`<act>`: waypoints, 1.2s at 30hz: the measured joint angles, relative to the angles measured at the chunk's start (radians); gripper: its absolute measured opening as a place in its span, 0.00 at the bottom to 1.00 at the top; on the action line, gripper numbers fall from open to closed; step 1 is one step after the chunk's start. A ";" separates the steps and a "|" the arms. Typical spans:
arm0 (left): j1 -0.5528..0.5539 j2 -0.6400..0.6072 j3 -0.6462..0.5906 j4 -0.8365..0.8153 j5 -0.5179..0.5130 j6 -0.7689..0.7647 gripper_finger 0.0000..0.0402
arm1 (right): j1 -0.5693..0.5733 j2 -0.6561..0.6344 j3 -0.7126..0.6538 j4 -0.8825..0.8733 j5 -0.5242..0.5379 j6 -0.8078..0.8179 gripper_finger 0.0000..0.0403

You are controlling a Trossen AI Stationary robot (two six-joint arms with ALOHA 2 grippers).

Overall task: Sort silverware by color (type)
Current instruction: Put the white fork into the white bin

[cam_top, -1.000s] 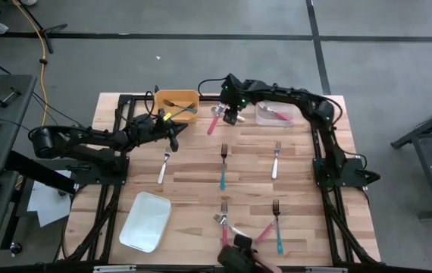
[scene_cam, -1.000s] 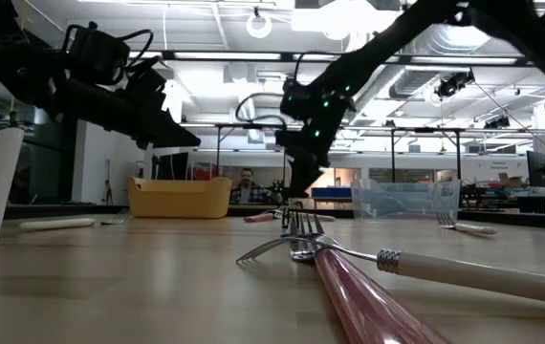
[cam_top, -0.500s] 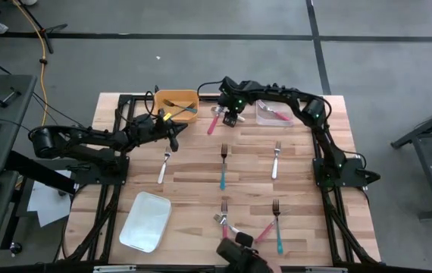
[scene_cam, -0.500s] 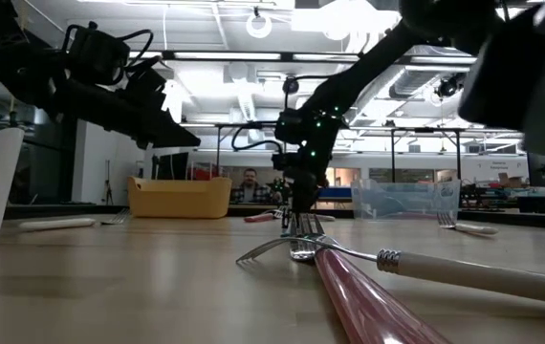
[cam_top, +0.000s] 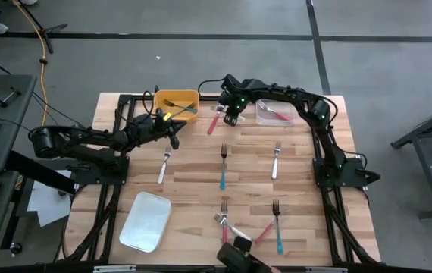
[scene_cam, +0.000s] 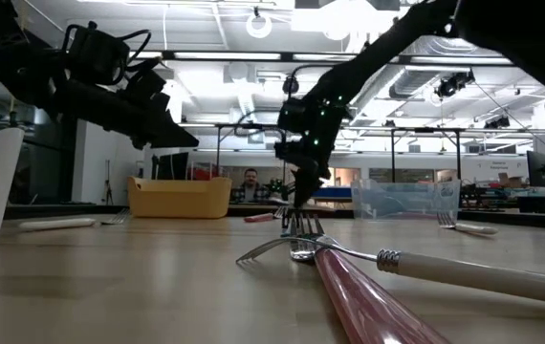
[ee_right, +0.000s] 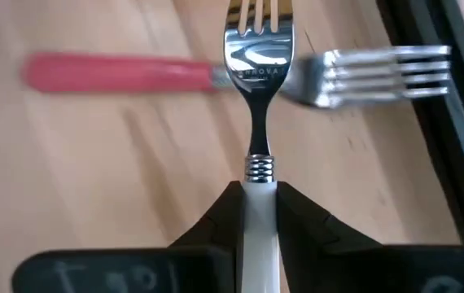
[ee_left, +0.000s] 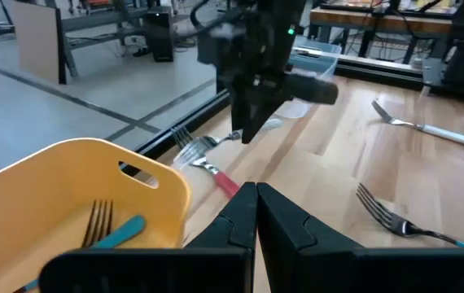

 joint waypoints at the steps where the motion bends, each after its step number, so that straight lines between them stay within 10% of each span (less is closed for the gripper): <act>1: 0.000 0.000 0.000 0.000 0.001 -0.005 0.01 | 0.005 -0.016 -0.026 0.033 -0.010 0.010 0.10; 19: -0.095 0.002 0.028 0.198 0.283 -0.116 0.01 | 0.279 -0.564 -0.960 1.286 -0.023 0.334 0.10; 36: -0.408 0.159 0.265 0.195 0.202 -0.038 0.34 | 0.632 -0.616 -1.000 1.549 0.144 0.193 0.10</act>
